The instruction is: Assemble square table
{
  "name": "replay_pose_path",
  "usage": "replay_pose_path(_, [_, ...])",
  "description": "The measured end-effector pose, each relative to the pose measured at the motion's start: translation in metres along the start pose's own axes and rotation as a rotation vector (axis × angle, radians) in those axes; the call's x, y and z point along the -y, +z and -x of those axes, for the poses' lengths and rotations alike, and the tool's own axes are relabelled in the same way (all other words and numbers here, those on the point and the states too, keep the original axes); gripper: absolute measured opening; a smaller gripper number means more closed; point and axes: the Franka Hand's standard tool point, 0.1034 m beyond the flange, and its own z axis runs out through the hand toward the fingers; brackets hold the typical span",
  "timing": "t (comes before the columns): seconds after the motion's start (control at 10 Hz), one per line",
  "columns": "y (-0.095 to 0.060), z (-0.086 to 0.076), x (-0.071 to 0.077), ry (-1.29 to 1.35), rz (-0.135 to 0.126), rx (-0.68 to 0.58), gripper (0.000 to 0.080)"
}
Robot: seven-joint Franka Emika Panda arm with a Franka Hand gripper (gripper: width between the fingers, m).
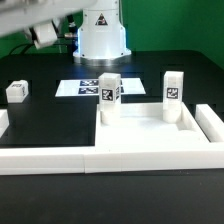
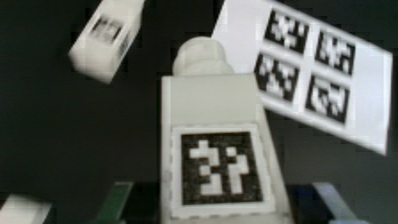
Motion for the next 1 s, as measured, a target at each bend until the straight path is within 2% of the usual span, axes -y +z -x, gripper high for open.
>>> replay_pose_path(0.1, [0.0,-0.004,-0.005,0.007,0.016,-0.081,0.0292])
replay_pose_path(0.2, [0.004,0.0,-0.005,0.008,0.019,-0.107,0.0292])
replay_pose_path(0.4, [0.001,-0.008,-0.009,0.018,0.039,-0.258,0.0292])
replay_pose_path(0.5, [0.003,-0.025,-0.001,0.077,0.062,-0.329,0.0292])
replay_pose_path(0.6, [-0.003,-0.05,0.019,0.12,0.071,-0.356,0.0292])
replay_pose_path(0.7, [-0.025,-0.08,0.032,0.152,0.081,-0.439,0.0292])
replay_pose_path(0.8, [-0.044,-0.103,0.04,0.182,0.104,-0.532,0.0292])
replay_pose_path(0.9, [-0.057,-0.118,0.048,0.218,0.12,-0.599,0.0292])
replay_pose_path(1.0, [-0.061,-0.126,0.052,0.21,0.137,-0.642,0.0292])
